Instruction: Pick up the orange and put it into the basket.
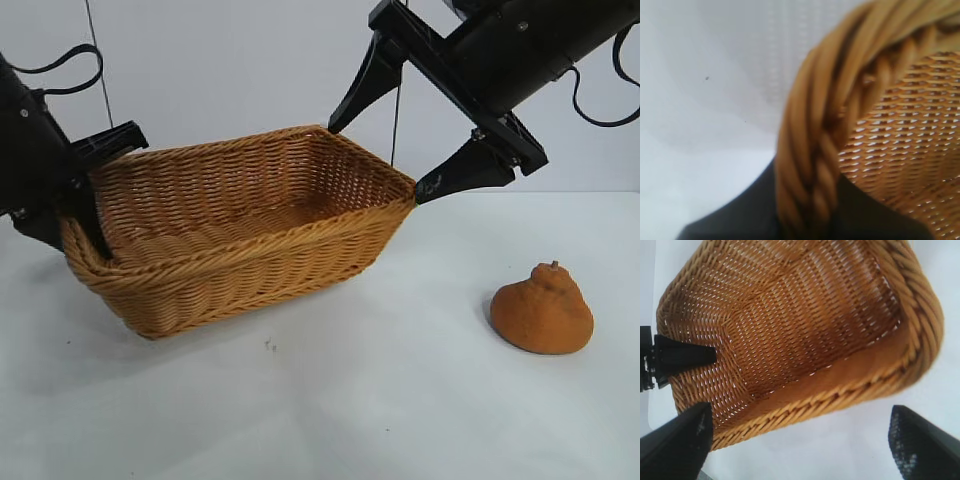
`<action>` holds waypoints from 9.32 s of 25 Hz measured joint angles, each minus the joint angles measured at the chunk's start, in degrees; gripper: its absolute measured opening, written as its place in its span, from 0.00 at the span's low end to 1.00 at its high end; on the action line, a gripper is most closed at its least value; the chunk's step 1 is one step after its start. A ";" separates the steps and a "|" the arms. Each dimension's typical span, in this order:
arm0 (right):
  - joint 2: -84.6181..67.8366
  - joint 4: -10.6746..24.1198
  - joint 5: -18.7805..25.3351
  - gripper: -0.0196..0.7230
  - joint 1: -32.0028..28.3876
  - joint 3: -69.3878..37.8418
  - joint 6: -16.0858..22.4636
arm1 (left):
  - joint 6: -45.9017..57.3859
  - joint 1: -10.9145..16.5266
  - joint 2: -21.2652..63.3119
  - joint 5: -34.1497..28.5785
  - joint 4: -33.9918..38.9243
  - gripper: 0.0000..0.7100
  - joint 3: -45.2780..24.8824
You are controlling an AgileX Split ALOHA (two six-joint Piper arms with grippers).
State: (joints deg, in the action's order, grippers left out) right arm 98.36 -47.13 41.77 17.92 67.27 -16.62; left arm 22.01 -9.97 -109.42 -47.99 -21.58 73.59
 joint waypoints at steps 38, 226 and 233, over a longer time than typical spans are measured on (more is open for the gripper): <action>0.00 0.00 0.28 0.90 0.00 0.00 0.00 | -16.80 -2.25 -6.53 -10.31 1.81 0.87 10.28; 20.16 49.84 27.36 0.79 19.85 48.96 24.72 | -21.31 10.70 109.69 -13.02 20.63 0.87 -44.78; 20.03 50.47 27.64 0.79 11.11 49.93 23.94 | -21.31 10.70 109.69 -13.02 20.63 0.87 -44.78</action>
State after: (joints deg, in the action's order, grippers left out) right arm 118.40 3.34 69.41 29.03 117.20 7.33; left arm 0.70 0.73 0.27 -61.01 -0.94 28.81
